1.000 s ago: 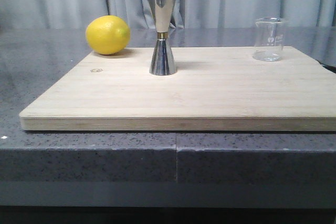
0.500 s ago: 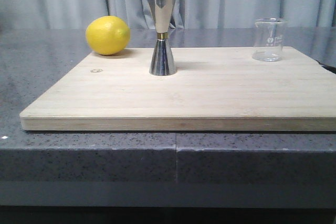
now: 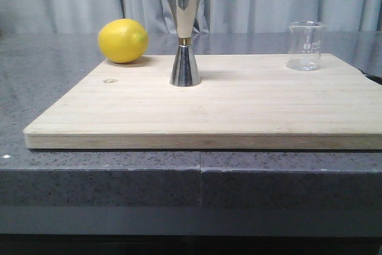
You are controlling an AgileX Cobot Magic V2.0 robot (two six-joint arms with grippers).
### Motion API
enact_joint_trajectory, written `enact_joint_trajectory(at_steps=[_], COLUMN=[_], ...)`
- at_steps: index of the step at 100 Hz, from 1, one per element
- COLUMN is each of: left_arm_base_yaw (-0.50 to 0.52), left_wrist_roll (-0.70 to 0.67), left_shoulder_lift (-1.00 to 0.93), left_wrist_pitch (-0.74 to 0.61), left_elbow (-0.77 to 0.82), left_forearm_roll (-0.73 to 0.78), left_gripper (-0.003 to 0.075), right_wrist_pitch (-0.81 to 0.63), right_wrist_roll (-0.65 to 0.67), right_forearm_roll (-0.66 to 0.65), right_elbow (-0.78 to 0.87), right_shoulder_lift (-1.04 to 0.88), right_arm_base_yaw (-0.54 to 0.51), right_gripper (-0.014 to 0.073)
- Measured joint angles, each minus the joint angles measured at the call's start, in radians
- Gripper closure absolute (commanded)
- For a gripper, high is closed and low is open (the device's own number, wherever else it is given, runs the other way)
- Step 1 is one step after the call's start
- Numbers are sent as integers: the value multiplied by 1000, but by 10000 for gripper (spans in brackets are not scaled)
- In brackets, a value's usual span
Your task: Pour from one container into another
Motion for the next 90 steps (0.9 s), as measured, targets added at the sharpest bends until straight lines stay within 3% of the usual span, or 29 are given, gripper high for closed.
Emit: enact_joint_trajectory(at_steps=[35, 59, 90], left_arm_base_yaw=[0, 0, -2], left_wrist_roll=[-17, -61, -64], left_shoulder_lift=[-217, -253, -253], left_wrist_pitch=[0, -2, -2], left_elbow=[248, 327, 332], left_forearm_roll=[0, 0, 0], left_gripper=[290, 290, 294], right_wrist_pitch=[118, 279, 286], right_wrist_roll=[-2, -2, -2], right_forearm_roll=[0, 10, 14], right_elbow=[279, 307, 309], right_shoulder_lift=[-382, -391, -391], right_arm_base_yaw=[0, 0, 0], right_gripper=[60, 60, 60])
